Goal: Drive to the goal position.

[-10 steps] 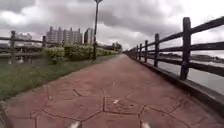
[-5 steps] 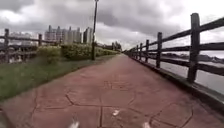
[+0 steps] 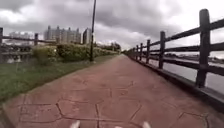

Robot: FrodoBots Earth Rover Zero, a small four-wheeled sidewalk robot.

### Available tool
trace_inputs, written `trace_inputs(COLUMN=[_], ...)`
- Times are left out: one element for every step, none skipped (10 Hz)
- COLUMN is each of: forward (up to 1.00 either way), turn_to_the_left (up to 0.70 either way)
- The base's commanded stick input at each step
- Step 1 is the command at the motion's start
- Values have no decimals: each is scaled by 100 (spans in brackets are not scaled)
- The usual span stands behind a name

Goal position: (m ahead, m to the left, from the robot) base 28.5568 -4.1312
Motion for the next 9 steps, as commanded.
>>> trace_inputs(forward=[50, 50, 50, 50, 50, 50, 50, 50, 50], turn_to_the_left=[0, 0, 0, 0, 0, 0, 0, 0, 0])
